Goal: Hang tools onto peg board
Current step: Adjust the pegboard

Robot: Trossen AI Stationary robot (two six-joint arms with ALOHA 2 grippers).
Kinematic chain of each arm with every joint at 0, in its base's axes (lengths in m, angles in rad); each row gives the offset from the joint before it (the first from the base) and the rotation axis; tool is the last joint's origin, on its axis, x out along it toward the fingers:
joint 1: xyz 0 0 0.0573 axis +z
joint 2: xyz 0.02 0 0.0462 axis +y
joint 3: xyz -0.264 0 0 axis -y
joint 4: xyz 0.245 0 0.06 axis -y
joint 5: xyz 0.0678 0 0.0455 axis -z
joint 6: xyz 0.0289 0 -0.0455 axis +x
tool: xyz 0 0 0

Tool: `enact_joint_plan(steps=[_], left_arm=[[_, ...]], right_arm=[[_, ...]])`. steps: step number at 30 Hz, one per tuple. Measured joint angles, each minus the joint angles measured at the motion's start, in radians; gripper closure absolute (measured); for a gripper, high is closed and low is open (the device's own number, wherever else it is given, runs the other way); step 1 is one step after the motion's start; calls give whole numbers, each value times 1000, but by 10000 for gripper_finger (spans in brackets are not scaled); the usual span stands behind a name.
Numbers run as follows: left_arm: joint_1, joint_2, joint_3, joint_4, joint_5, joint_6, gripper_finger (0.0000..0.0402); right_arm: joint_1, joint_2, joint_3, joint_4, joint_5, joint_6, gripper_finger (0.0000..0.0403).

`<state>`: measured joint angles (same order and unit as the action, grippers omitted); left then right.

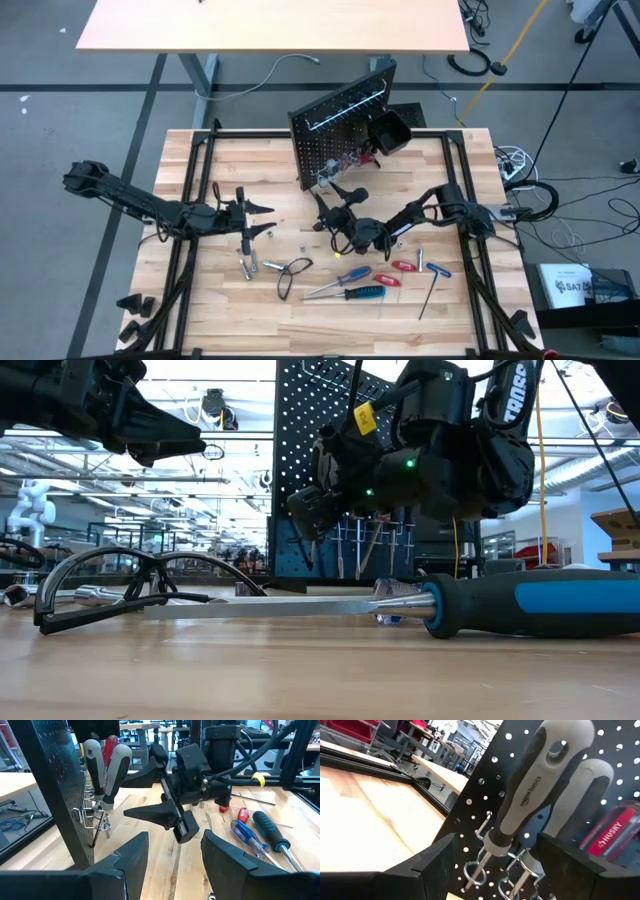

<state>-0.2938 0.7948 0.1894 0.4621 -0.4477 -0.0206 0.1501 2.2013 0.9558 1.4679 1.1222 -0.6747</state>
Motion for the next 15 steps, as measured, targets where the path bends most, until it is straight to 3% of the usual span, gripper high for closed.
enact_joint_plan(steps=[15], left_arm=[[0, 0, 0, -12, 4, -47, 217]], right_arm=[[148, -42, 0, 16, 165, -22, 140]])
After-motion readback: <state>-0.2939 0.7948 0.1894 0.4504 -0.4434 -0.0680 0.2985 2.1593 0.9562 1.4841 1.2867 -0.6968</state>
